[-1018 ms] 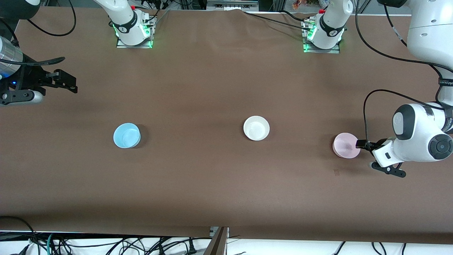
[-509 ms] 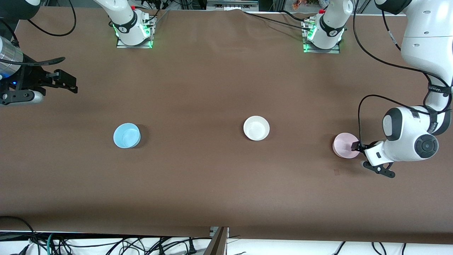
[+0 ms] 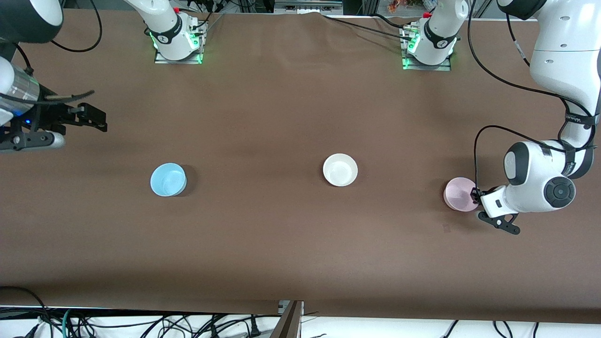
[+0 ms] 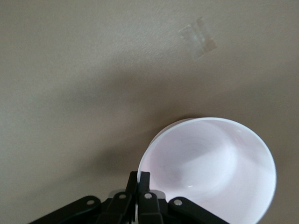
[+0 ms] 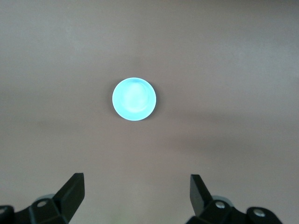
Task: Stack pink and blue bowls on white bowl
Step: 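Carry the pink bowl toward the white bowl while the right gripper reaches the blue bowl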
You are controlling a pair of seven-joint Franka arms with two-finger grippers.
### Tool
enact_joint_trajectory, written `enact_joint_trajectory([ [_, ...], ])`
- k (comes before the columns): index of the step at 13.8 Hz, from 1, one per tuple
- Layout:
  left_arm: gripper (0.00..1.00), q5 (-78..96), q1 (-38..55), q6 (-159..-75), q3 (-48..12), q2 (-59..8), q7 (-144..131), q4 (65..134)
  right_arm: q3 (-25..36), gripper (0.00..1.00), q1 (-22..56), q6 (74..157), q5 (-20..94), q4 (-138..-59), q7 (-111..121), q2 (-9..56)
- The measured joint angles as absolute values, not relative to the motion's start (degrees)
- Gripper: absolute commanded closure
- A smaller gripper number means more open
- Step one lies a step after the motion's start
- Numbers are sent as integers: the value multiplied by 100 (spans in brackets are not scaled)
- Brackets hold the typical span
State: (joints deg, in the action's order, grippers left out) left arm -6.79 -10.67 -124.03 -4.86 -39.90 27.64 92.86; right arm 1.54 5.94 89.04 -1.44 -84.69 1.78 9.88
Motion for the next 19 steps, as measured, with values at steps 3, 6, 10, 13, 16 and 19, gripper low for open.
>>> enact_joint_trajectory([
  [3, 100, -679, -1068, -12403, -489, -3974, 2864, 9286, 154, 0, 597, 9058, -147, -8477, 178, 1307],
  [6, 100, -679, -1067, -12201, -512, -3923, 3135, 9245, 160, 0, 565, 9209, -152, -8479, 178, 1614],
  [10, 100, -678, -1062, -11281, -940, -3626, 3255, 8997, 171, 0, 388, 9463, -151, -8493, 178, 2037],
  [13, 100, -597, -1021, -10433, -1760, -3443, 2504, 8603, 177, 0, 245, 9683, -146, -8515, 178, 2451],
  [16, 100, -527, -819, -10265, -2472, -3440, 882, 8554, 177, 0, 175, 10110, -97, -8782, 178, 2632],
  [19, 100, -277, -75, -10255, -2593, -3563, -625, 8562, 197, 0, 150, 10570, 267, -9260, 176, 2642],
])
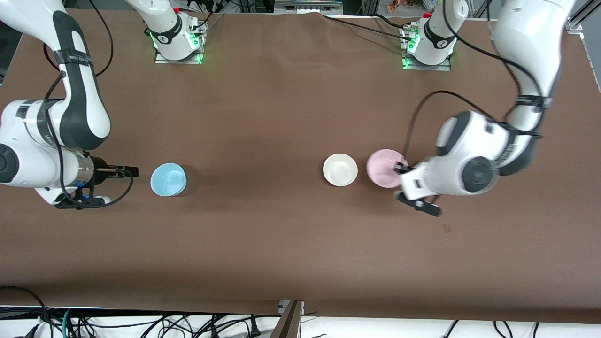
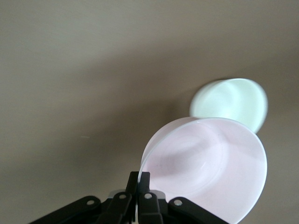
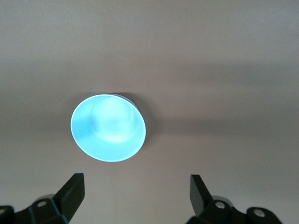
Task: Stack pink and blue bowls on white bowl
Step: 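Carry the pink bowl toward the white bowl while the right gripper reaches the blue bowl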
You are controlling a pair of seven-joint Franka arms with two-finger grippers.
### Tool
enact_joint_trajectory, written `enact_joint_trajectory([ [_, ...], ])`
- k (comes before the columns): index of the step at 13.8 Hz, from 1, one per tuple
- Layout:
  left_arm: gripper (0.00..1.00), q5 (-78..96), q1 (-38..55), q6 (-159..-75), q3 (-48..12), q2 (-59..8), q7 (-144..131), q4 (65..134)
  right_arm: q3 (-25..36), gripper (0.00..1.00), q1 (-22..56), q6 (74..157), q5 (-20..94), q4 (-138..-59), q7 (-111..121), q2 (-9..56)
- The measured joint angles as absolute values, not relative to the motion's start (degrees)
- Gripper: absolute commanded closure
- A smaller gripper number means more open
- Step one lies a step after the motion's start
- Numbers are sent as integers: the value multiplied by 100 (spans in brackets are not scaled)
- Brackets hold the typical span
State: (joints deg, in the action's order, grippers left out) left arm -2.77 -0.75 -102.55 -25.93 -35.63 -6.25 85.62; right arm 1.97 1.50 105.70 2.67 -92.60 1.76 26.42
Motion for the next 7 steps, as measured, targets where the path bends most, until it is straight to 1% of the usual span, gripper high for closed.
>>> enact_joint_trajectory([
  [3, 100, -86, 487, -10455, -2589, -3826, -1255, 8565, 253, 0, 108, 10953, 334, -9611, 175, 2642],
  [7, 100, -86, 486, -10831, -2538, -3999, -1284, 8565, 292, 0, 86, 11569, 357, -10059, 175, 2642],
])
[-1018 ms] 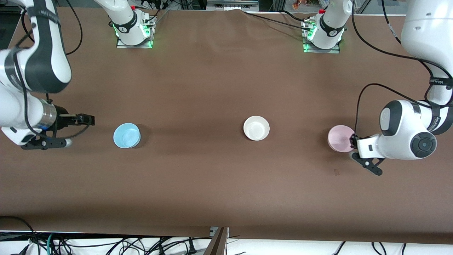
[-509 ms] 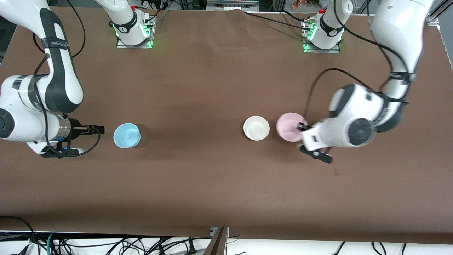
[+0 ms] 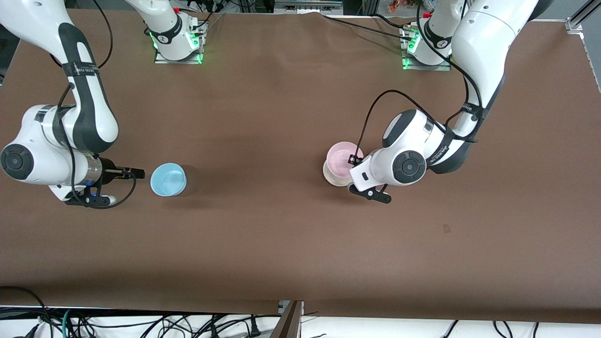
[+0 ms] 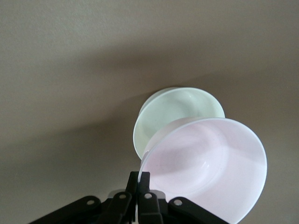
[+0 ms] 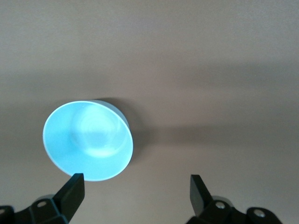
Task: Stack pink and blue bowls on white bowl
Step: 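Carry the pink bowl toward the white bowl while the right gripper reaches the blue bowl, then lower the pink bowl into the white bowl while the right gripper grasps the blue bowl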
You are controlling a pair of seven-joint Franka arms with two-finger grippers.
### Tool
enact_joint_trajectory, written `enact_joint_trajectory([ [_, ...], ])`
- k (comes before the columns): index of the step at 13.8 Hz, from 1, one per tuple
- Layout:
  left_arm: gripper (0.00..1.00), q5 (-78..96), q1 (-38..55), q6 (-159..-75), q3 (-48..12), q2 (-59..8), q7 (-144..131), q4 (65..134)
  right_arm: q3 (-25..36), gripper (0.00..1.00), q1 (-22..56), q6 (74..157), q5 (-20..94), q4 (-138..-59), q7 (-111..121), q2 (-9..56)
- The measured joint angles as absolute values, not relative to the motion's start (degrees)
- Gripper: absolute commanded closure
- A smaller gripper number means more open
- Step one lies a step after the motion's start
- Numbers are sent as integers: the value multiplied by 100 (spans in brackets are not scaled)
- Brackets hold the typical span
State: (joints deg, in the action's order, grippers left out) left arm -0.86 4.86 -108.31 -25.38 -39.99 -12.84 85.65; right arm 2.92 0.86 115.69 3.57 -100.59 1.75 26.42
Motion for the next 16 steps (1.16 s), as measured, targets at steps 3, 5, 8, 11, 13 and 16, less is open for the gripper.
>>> enact_joint_trajectory([
  [3, 100, -88, 513, -11034, -2538, -4097, -1284, 8567, 292, 0, 86, 12181, 360, -10454, 175, 2651],
  [5, 100, -91, 529, -11164, -2538, -4171, -1284, 8569, 292, 0, 86, 12616, 362, -10677, 174, 2708],
  [8, 100, -120, 534, -11250, -2538, -4242, -1283, 8575, 292, 0, 86, 12987, 452, -10820, 171, 2851],
  [11, 100, -265, 549, -11251, -2538, -4283, -1283, 8584, 292, 0, 86, 13042, 557, -10824, 170, 2897],
  [13, 100, -276, 568, -11267, -2538, -4314, -1283, 8598, 290, 0, 87, 13149, 639, -10852, 170, 2926],
  [16, 100, -290, 627, -11471, -2537, -4333, -1283, 8714, 274, 0, 89, 13309, 699, -10898, 170, 3020],
])
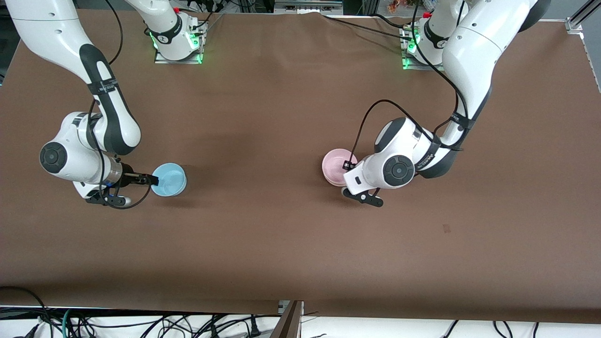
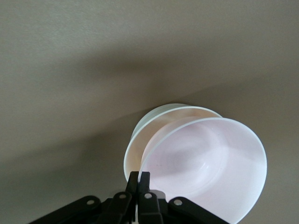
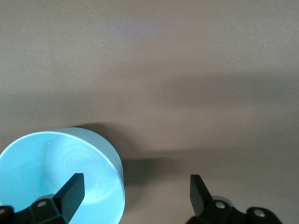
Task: Stack pink and blue bowls on white bowl
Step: 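Lower the pink bowl into the white bowl while the right gripper grasps the blue bowl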
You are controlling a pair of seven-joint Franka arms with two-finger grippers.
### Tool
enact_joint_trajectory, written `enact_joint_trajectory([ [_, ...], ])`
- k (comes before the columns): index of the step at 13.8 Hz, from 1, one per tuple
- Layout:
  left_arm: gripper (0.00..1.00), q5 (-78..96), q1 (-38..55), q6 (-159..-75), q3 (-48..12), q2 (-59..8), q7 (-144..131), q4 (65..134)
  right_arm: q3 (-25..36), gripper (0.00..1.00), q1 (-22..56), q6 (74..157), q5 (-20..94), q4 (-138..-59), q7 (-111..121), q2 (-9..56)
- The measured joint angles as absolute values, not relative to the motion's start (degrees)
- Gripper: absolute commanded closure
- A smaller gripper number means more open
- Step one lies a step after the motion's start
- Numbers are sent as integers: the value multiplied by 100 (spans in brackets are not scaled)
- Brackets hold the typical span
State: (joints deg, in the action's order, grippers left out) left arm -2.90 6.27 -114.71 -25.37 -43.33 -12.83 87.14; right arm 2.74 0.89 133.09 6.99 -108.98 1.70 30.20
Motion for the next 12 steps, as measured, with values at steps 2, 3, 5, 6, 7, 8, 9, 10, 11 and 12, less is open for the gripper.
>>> enact_joint_trajectory([
  [2, 100, -460, 642, -11514, -2536, -4334, -1283, 8747, 262, 1, 90, 13348, 705, -10902, 169, 3069],
  [3, 100, -517, 641, -11517, -2534, -4334, -1283, 8746, 255, 5, 90, 13348, 706, -10902, 169, 3073],
  [5, 100, -561, 641, -11521, -2533, -4334, -1283, 8747, 249, 19, 91, 13348, 708, -10904, 166, 3073],
  [6, 100, -564, 641, -11521, -2533, -4334, -1283, 8747, 246, 26, 91, 13348, 708, -10909, 166, 3073],
  [7, 100, -565, 641, -11521, -2533, -4334, -1283, 8747, 239, 32, 91, 13348, 709, -10915, 165, 3073],
  [8, 100, -565, 641, -11521, -2533, -4334, -1283, 8747, 232, 40, 91, 13348, 709, -10918, 165, 3073],
  [9, 100, -565, 641, -11521, -2533, -4334, -1283, 8749, 227, 43, 91, 13347, 710, -10920, 161, 3073],
  [10, 100, -565, 642, -11521, -2533, -4334, -1283, 8753, 226, 44, 91, 13347, 711, -10921, 160, 3073],
  [11, 100, -565, 642, -11521, -2533, -4335, -1283, 8758, 225, 44, 91, 13347, 711, -10921, 160, 3073],
  [12, 100, -566, 642, -11521, -2532, -4338, -1283, 8764, 223, 44, 92, 13347, 713, -10921, 156, 3073],
])
